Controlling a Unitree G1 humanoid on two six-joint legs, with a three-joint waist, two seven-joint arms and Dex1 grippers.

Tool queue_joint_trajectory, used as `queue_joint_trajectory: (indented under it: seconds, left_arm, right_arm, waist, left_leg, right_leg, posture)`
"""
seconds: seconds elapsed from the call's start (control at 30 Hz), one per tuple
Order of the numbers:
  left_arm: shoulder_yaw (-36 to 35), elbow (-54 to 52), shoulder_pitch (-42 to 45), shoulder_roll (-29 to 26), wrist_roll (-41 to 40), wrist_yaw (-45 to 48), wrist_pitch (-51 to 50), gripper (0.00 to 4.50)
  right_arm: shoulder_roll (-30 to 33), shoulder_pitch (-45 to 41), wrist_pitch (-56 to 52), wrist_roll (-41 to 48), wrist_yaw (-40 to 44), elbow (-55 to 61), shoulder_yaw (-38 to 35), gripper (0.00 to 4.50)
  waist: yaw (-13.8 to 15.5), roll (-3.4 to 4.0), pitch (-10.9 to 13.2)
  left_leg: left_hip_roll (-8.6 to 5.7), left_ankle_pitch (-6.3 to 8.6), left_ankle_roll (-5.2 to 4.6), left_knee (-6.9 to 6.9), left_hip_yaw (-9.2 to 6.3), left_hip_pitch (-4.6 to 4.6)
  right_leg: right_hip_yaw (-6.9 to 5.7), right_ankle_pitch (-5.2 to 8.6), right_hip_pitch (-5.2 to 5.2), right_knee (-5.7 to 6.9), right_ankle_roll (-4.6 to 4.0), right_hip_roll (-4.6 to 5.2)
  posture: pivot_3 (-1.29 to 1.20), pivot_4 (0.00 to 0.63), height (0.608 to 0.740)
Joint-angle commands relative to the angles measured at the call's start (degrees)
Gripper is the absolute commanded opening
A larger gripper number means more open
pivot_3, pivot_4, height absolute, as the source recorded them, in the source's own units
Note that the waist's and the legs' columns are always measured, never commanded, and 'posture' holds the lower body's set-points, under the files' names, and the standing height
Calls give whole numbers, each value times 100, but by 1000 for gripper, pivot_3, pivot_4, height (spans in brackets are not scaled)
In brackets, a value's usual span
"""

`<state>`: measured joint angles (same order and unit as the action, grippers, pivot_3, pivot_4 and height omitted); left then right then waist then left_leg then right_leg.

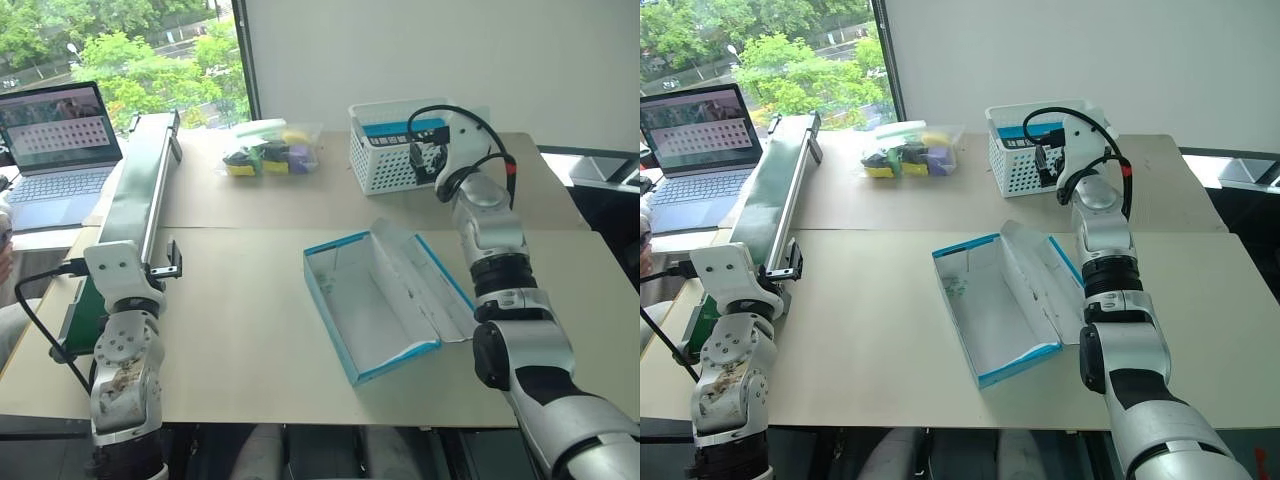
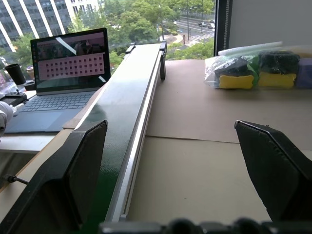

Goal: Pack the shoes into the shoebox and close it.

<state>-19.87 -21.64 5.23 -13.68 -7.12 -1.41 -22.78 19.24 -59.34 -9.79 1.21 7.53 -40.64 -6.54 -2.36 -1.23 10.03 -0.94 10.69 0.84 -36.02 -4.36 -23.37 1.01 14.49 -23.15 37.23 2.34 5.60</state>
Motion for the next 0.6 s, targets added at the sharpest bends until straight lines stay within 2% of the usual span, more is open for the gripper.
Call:
queue_joint_trajectory:
  seconds: [0.03, 0.2, 0.33, 0.43, 0.5, 0.6]
  left_arm:
    - [-70, -127, 124, -57, -137, 86, 5, 4500]
    - [-434, -205, 207, -270, -717, 415, -450, 4500]
    - [-910, -451, -103, -649, -1124, 735, -804, 4500]
    - [-1267, -593, -309, -930, -1370, 867, -1027, 4500]
    - [-1422, -630, -374, -996, -1569, 936, -1129, 4500]
    - [-1746, -527, -631, -1164, -1769, 1106, -1345, 4500]
  right_arm:
    - [-128, 54, -398, 150, 150, 741, 65, 4455]
    - [-542, 304, -1576, 1069, 1876, 2745, 784, 4455]
    - [-352, 760, -2814, 2216, 3195, 4515, 1249, 4455]
    - [-276, 1018, -3286, 2820, 3641, 5212, 1356, 4455]
    - [-250, 1107, -3368, 2870, 3728, 5346, 1466, 4455]
    - [-207, 1280, -3374, 2629, 3857, 5506, 2104, 4455]
  waist:
    - [-3, 0, 0]
    - [-97, 1, 0]
    - [-81, -1, 2]
    - [-15, -7, 2]
    - [22, -7, 1]
    - [27, -12, -2]
  left_leg:
    - [0, 0, 0, 0, 0, 0]
    - [8, 0, 0, 1, 0, 2]
    - [11, 1, -1, 2, -4, 0]
    - [14, 3, -1, -1, -11, -2]
    - [14, 3, -1, -4, -12, 7]
    - [15, 1, 1, -10, -12, 18]
  right_leg:
    - [0, 0, 0, 0, 0, 0]
    - [7, -2, -9, 11, -3, -10]
    - [3, -1, -11, 14, -2, -13]
    - [-5, -1, -6, 0, -2, -13]
    - [-7, -2, 2, 2, -3, -14]
    - [-7, -9, 9, 1, -10, -17]
  posture:
    - [0, 150, 728]
    - [0, 150, 728]
    - [0, 150, 728]
    - [0, 150, 728]
    - [0, 150, 728]
    - [0, 150, 728]
